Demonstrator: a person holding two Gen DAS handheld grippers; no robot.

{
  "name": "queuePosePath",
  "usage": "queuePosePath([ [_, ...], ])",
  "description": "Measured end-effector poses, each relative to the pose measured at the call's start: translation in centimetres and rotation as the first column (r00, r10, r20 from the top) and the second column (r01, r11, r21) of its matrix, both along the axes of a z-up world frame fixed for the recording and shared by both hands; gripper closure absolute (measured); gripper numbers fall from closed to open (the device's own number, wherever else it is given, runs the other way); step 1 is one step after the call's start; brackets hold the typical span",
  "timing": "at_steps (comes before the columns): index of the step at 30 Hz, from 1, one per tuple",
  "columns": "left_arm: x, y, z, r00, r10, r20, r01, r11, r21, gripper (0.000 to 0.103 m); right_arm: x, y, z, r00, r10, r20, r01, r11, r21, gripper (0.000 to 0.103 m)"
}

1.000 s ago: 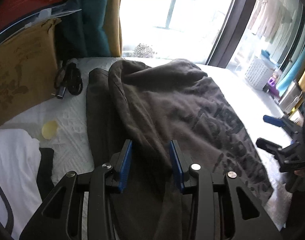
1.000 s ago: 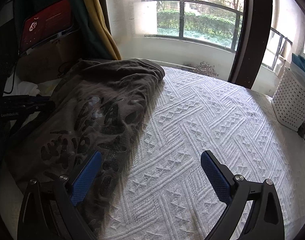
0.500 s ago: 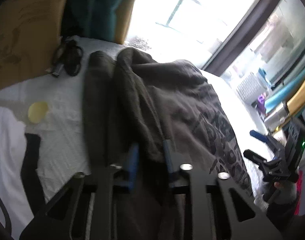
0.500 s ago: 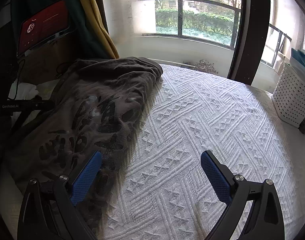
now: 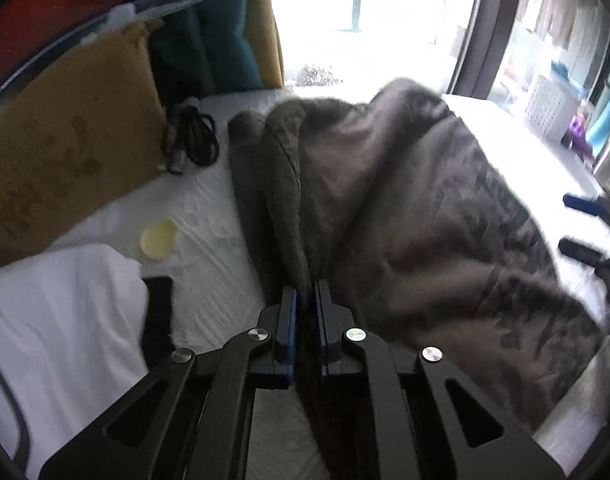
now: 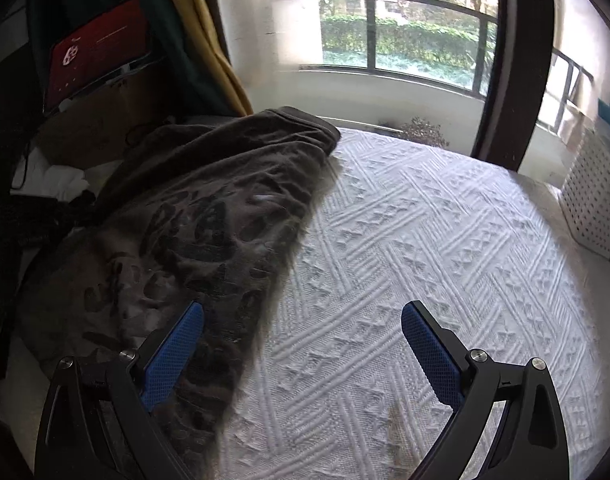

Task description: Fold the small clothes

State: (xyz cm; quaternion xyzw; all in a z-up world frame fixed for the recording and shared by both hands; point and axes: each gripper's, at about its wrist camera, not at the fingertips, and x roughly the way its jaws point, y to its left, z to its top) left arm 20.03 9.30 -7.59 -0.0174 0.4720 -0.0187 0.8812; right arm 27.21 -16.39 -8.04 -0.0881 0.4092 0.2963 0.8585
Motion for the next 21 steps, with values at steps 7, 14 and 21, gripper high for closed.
queuePosePath([
  [7, 2.6, 1.9, 4.0, 0.995, 0.005, 0.098, -0.005, 1.000, -0.007, 0.080, 1.7, 1.7, 1.7, 0.999, 0.036, 0.036, -0.034, 0.999, -0.036, 0.003],
  [14, 9.3, 0.1, 5.4, 0.979, -0.147, 0.144, 0.141, 0.989, 0.047, 0.068, 5.1, 4.5, 3.4, 0.994, 0.087, 0.064, -0.082, 0.994, -0.068, 0.003],
  [21, 14.3, -2.1, 1.8, 0.973, -0.232, 0.007, 0.228, 0.959, 0.167, 0.068, 10.0, 6.0, 3.7, 0.995, 0.065, 0.071, -0.062, 0.997, -0.048, 0.003],
])
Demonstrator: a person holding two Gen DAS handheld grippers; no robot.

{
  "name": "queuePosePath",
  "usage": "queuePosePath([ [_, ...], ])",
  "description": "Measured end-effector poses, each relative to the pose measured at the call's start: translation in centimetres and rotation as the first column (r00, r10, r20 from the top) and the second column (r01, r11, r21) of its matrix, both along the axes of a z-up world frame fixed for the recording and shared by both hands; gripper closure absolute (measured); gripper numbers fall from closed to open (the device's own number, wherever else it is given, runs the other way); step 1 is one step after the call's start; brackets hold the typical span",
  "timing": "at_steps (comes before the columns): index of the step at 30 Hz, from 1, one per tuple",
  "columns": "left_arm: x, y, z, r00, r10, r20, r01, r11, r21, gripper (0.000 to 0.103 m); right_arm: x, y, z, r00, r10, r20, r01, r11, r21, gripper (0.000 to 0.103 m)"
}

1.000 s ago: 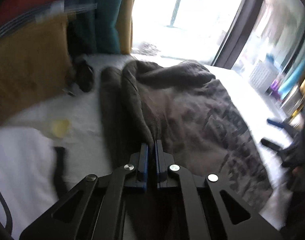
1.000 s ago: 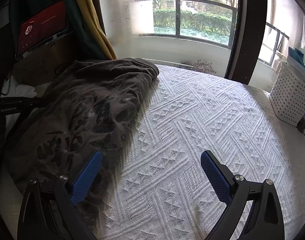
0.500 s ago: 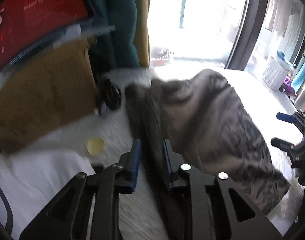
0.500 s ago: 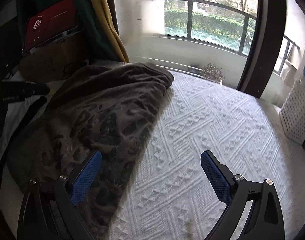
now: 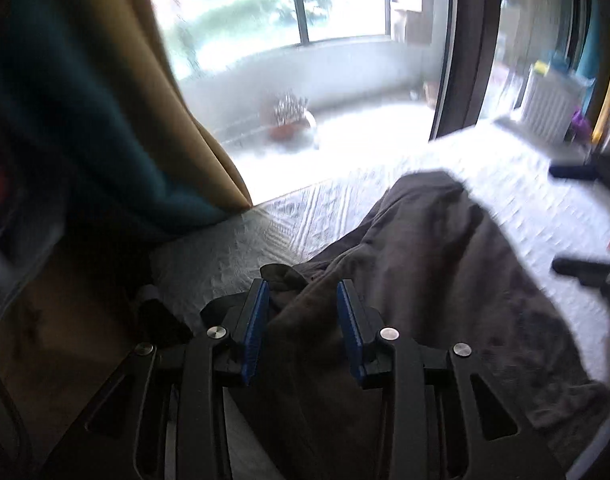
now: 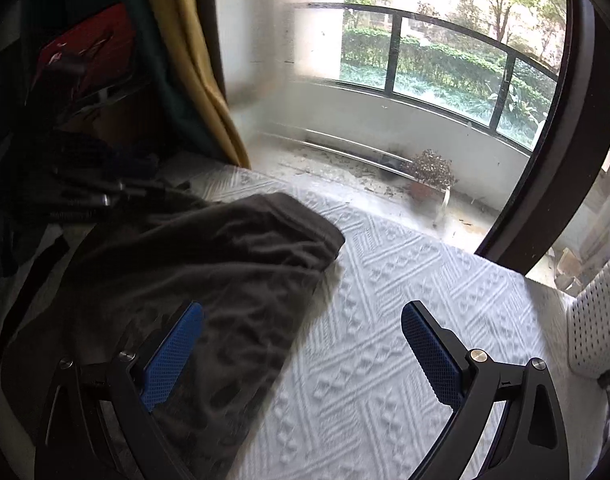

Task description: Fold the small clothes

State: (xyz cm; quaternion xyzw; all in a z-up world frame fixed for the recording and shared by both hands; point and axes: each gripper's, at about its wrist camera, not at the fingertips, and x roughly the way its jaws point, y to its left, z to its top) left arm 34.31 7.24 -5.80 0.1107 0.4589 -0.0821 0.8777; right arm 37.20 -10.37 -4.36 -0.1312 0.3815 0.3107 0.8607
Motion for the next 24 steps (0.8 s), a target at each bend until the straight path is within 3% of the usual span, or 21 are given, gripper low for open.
queuePosePath([
  [4, 1.3, 0.2, -1.9, 0.998, -0.022, -0.066, 0.021, 1.000, -0.021, 0.069, 1.9, 0.2, -0.5, 1.000, -0.009, -0.006, 0.009, 1.000, 0.007, 0.003],
  [5, 1.4, 0.2, -2.0, 0.998, -0.029, -0.060, 0.027, 0.999, -0.026, 0.075, 2.3, 0.2, -0.6, 1.000, -0.011, -0.008, 0.011, 1.000, 0.008, 0.003],
  [6, 1.5, 0.1, -2.1, 0.999, -0.027, -0.046, 0.026, 0.999, -0.022, 0.097, 2.7, 0.3, -0.9, 1.000, -0.014, -0.013, 0.014, 1.000, 0.011, 0.003],
  [7, 1.5, 0.2, -2.0, 1.000, -0.012, -0.028, 0.012, 1.000, -0.014, 0.099, 2.9, 0.1, -1.1, 1.000, -0.016, -0.017, 0.016, 1.000, 0.012, 0.003],
  [10, 0.8, 0.9, -0.9, 0.992, 0.082, 0.097, -0.084, 0.996, 0.025, 0.099, 3.4, 0.0, -1.5, 0.999, -0.025, -0.030, 0.026, 1.000, 0.017, 0.003],
  [12, 0.6, 1.7, -0.4, 0.981, 0.137, 0.135, -0.138, 0.990, 0.000, 0.099, 4.0, 0.0, -1.8, 0.999, -0.031, -0.036, 0.032, 0.999, 0.019, 0.003],
  [18, 0.7, 1.9, -2.4, 0.983, 0.178, 0.053, -0.178, 0.984, -0.010, 0.097, 4.8, 0.3, -2.8, 0.997, -0.045, -0.055, 0.046, 0.999, 0.019, 0.003],
  [20, 0.3, 1.9, -1.6, 0.980, 0.194, 0.046, -0.192, 0.981, -0.028, 0.089, 4.7, 0.3, -3.0, 0.997, -0.048, -0.062, 0.050, 0.999, 0.021, 0.003],
  [21, -0.2, 1.9, -0.8, 0.978, 0.201, 0.056, -0.198, 0.979, -0.045, 0.074, 4.7, 0.2, -2.9, 0.997, -0.050, -0.063, 0.052, 0.998, 0.021, 0.003],
  [23, -1.5, 2.2, 0.5, 0.975, 0.205, 0.080, -0.200, 0.978, -0.066, 0.053, 4.9, 0.3, -2.7, 0.997, -0.051, -0.063, 0.053, 0.998, 0.025, 0.003],
  [24, -2.6, 2.2, 1.2, 0.975, 0.202, 0.093, -0.195, 0.978, -0.075, 0.050, 4.7, 0.3, -2.6, 0.997, -0.052, -0.061, 0.053, 0.998, 0.028, 0.003],
])
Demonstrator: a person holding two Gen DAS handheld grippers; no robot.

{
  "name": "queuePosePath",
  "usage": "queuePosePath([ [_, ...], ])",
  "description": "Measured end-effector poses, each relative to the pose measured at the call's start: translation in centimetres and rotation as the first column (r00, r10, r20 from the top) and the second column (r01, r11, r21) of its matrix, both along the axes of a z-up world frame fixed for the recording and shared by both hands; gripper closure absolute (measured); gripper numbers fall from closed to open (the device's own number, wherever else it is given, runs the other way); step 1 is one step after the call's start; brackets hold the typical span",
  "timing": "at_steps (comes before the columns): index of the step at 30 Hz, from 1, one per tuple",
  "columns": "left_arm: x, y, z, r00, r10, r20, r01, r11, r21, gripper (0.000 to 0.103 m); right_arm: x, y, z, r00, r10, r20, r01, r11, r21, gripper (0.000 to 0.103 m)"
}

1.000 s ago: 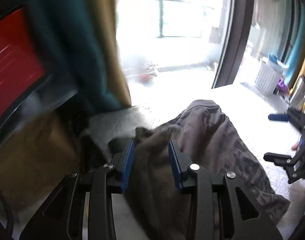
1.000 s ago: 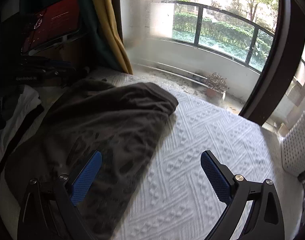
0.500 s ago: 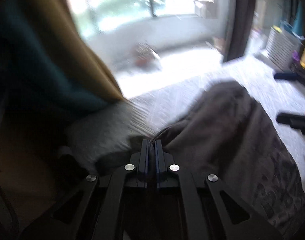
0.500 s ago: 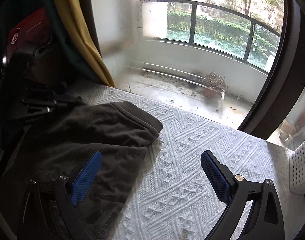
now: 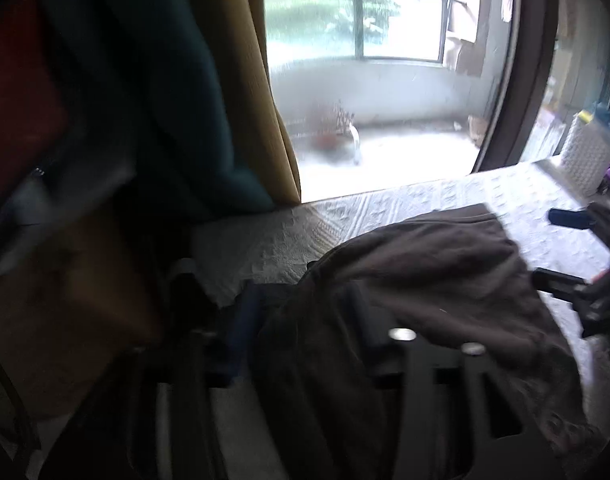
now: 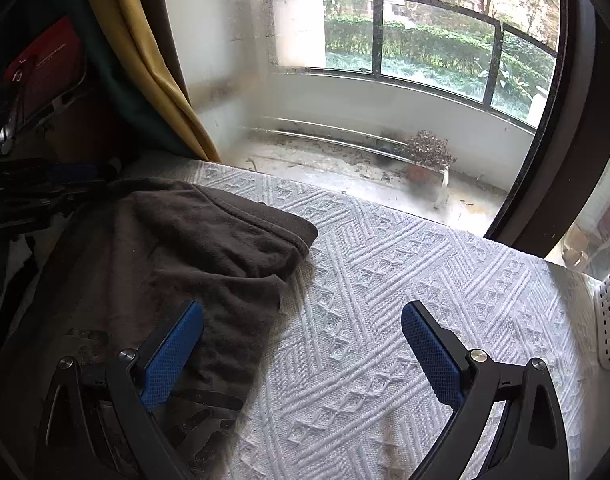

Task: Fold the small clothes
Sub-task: 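Open the left tool and release the garment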

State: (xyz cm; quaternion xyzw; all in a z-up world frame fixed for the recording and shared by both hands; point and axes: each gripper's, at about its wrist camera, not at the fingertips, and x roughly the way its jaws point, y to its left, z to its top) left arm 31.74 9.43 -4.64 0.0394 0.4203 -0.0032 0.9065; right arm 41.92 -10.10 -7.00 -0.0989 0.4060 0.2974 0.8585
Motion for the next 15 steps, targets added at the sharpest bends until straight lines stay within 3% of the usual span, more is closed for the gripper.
queuePosePath([
  [4, -3.4, 0.4, 0.4, 1.000, 0.000, -0.006, -0.001, 0.999, -0.051, 0.048, -0.4, 0.1, 0.3, 1.000, 0.004, -0.005, -0.004, 1.000, 0.017, 0.003],
  [8, -5.4, 2.1, -2.0, 0.996, 0.054, -0.076, -0.065, 0.988, -0.143, 0.033, -1.4, 0.4, 0.1, 1.000, 0.014, -0.006, -0.014, 0.999, 0.033, 0.003],
  [13, -6.3, 3.9, -4.0, 0.988, 0.103, -0.115, -0.129, 0.959, -0.253, 0.031, -2.2, 1.1, -0.7, 0.999, 0.038, -0.029, -0.037, 0.998, 0.042, 0.003],
  [15, -6.2, 4.1, -4.4, 0.988, 0.102, -0.120, -0.132, 0.953, -0.272, 0.020, -2.4, 1.6, -1.1, 0.998, 0.052, -0.039, -0.050, 0.998, 0.047, 0.003],
])
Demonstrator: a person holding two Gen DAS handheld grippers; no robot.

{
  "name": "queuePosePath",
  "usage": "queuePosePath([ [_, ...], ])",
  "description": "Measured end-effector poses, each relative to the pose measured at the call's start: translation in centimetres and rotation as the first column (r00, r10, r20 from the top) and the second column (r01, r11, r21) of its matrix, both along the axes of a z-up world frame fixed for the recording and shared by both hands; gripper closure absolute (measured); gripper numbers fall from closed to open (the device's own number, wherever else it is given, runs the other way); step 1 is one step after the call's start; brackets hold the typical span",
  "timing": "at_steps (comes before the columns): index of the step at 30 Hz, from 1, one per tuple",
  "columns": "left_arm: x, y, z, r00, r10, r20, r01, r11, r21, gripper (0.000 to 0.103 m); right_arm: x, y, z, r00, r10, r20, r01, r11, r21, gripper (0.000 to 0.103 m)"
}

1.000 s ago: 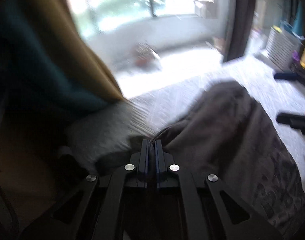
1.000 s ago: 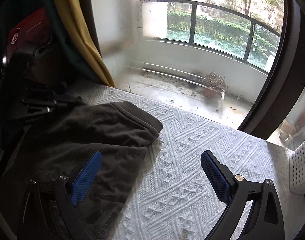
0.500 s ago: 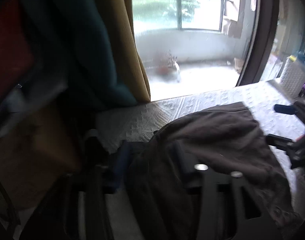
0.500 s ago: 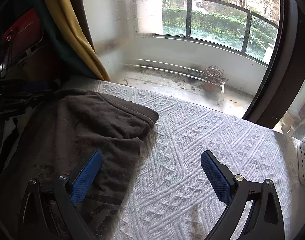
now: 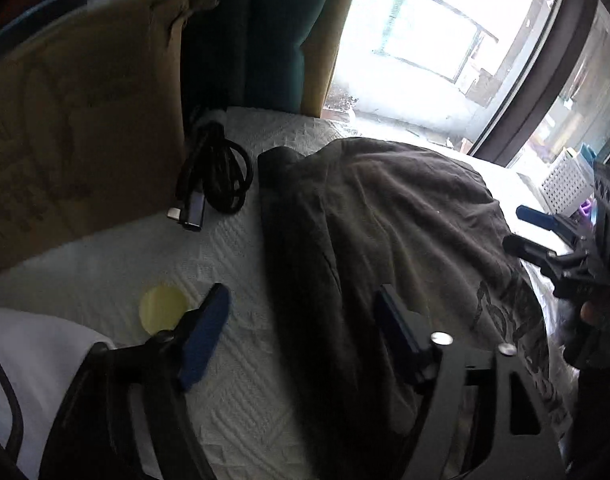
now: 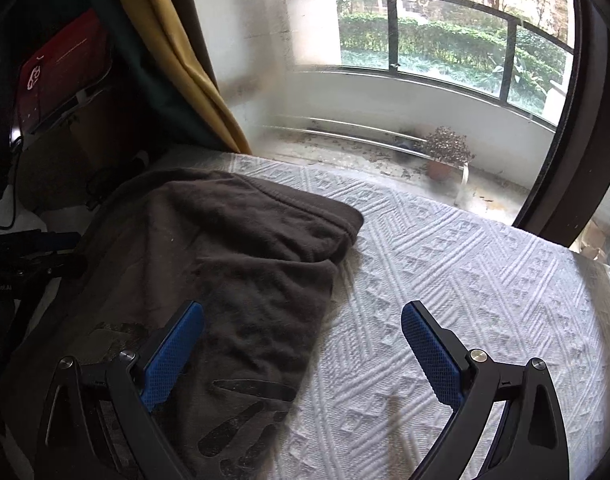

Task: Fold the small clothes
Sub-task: 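Open the left tool and release the garment, then grasp the garment edge with the right tool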

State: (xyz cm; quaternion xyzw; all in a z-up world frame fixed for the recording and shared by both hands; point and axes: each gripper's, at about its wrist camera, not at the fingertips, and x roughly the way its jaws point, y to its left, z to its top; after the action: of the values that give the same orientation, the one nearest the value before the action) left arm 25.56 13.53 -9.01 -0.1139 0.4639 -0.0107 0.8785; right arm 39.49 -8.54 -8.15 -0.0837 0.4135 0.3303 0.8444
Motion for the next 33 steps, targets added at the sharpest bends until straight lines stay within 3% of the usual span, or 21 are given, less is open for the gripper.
queuePosePath([
  [7, 1.9, -0.6, -1.0, 0.998, -0.055, -0.008, 0.055, 0.998, 0.009, 0.016, 0.0, 0.9, -1.0, 0.999, 0.029, -0.028, -0.029, 0.999, 0.017, 0.005],
  [9, 2.5, -0.8, -0.9, 0.997, -0.071, -0.010, 0.071, 0.997, -0.004, 0.016, 0.4, 1.3, -1.6, 0.998, 0.040, -0.046, -0.039, 0.999, 0.023, 0.014],
  [11, 2.9, -0.8, -0.9, 0.995, -0.098, 0.006, 0.098, 0.995, -0.028, 0.016, 0.4, 1.7, -1.9, 0.997, 0.052, -0.052, -0.050, 0.998, 0.022, 0.016],
  [13, 3.0, -1.4, -1.0, 0.993, -0.114, 0.025, 0.114, 0.993, 0.005, 0.016, 0.3, 2.2, -1.8, 0.996, 0.071, -0.046, -0.070, 0.997, 0.029, 0.025],
  [16, 3.0, -2.1, -1.1, 0.990, -0.133, 0.046, 0.131, 0.991, 0.038, 0.019, 0.0, 2.9, -1.8, 0.995, 0.090, -0.036, -0.089, 0.996, 0.018, 0.028],
  [20, 2.7, -2.9, -1.2, 0.984, -0.166, 0.072, 0.159, 0.983, 0.090, 0.039, -0.2, 3.3, -1.6, 0.994, 0.106, -0.027, -0.106, 0.994, 0.019, 0.043],
  [22, 3.1, -3.8, -1.5, 0.981, -0.179, 0.079, 0.171, 0.980, 0.102, 0.049, -0.2, 3.4, -1.8, 0.994, 0.109, -0.025, -0.108, 0.994, 0.017, 0.045],
  [24, 3.3, -4.4, -1.5, 0.977, -0.195, 0.084, 0.187, 0.977, 0.100, 0.069, -0.3, 3.5, -1.7, 0.992, 0.123, -0.027, -0.123, 0.992, 0.032, 0.063],
  [26, 3.2, -5.2, -1.3, 0.971, -0.221, 0.089, 0.210, 0.970, 0.125, 0.079, -0.6, 3.5, -1.7, 0.991, 0.134, -0.025, -0.133, 0.990, 0.041, 0.068],
  [28, 3.4, -6.0, -1.4, 0.969, -0.230, 0.092, 0.213, 0.963, 0.165, 0.080, -0.9, 3.6, -1.4, 0.991, 0.136, -0.013, -0.136, 0.990, 0.046, 0.072],
  [33, 2.8, -6.0, -0.2, 0.965, -0.229, 0.131, 0.205, 0.963, 0.173, 0.082, -2.2, 3.0, 0.6, 0.990, 0.134, 0.041, -0.136, 0.990, 0.042, 0.079],
])
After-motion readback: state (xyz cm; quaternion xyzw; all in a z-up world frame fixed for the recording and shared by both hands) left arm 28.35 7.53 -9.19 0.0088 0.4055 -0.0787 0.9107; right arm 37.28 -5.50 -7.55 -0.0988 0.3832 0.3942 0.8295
